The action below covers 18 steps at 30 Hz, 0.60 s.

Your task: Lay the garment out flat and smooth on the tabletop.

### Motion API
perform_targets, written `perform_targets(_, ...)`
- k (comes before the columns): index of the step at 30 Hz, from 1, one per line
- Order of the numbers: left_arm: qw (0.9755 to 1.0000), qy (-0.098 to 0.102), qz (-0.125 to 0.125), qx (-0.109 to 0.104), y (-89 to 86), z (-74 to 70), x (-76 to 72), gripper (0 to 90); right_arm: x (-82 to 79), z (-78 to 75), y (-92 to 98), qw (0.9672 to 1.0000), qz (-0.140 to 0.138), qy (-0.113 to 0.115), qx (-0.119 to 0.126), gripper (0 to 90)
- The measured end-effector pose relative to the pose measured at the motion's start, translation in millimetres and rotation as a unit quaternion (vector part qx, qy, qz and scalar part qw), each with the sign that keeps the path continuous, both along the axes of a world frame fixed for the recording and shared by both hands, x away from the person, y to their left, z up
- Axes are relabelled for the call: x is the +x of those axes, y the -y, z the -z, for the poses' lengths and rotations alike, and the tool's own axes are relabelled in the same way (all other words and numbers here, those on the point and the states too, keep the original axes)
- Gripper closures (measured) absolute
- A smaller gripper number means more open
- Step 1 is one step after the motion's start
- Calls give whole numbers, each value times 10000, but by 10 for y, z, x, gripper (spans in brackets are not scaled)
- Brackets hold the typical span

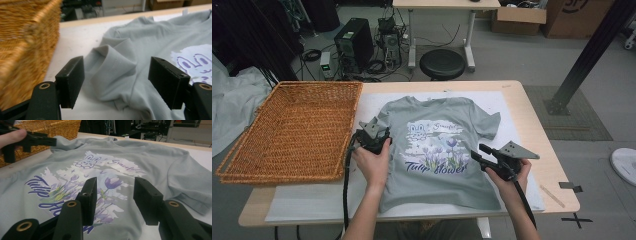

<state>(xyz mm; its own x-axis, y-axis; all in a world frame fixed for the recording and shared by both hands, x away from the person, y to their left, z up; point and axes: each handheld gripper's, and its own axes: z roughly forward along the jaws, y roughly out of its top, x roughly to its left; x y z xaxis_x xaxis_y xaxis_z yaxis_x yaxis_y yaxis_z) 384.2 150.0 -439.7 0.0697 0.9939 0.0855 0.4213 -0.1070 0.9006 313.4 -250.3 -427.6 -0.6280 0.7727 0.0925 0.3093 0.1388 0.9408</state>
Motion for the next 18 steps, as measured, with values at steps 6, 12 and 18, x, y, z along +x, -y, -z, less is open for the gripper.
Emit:
perform_targets(6, 9998, -167, 70, -13, -81, 103, 107, 384, 7, 19, 12, 10000, -10, -10, 17, 552)
perform_targets(12, 9980, -622, -17, 65, -56, 107, -28, 797, -1, 36, 58, 10000, 13, 1, 7, 561)
perform_targets(18, 9969, -741, -216, -132, -81, 139, -272, 861, -37, 32, 83, 10000, 12, 28, -15, 566)
